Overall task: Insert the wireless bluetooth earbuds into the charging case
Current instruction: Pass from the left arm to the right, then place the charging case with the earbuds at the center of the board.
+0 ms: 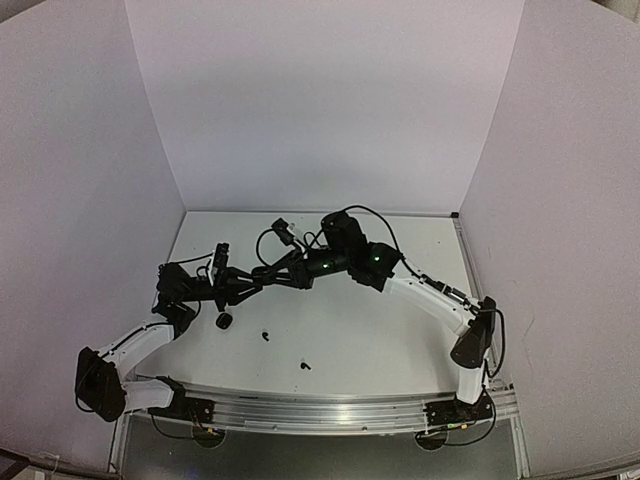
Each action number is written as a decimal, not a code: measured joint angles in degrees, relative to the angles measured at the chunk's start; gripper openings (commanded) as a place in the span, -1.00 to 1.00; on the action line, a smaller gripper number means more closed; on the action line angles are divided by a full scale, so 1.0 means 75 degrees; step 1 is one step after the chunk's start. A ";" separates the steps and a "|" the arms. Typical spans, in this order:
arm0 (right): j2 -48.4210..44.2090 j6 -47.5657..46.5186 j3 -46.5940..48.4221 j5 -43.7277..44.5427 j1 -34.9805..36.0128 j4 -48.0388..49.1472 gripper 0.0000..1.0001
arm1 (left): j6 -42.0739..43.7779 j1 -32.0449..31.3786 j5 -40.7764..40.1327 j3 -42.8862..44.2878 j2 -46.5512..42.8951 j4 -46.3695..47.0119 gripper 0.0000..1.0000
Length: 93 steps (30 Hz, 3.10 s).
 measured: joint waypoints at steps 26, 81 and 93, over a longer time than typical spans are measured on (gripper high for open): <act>-0.0606 0.0510 -0.1705 0.0662 -0.1315 0.0121 -1.00 | 0.2771 -0.0015 -0.3440 -0.0015 -0.1029 -0.3408 0.99; 0.3745 -0.0116 -0.0423 -0.0035 -0.4012 -0.2140 -0.32 | 0.3888 0.0052 -0.4736 0.0099 -0.0050 -0.4715 0.99; 0.3745 -0.0176 -0.0416 0.0311 -0.4014 -0.2338 -0.05 | 0.3885 0.0063 -0.4760 0.0102 -0.0003 -0.4656 0.99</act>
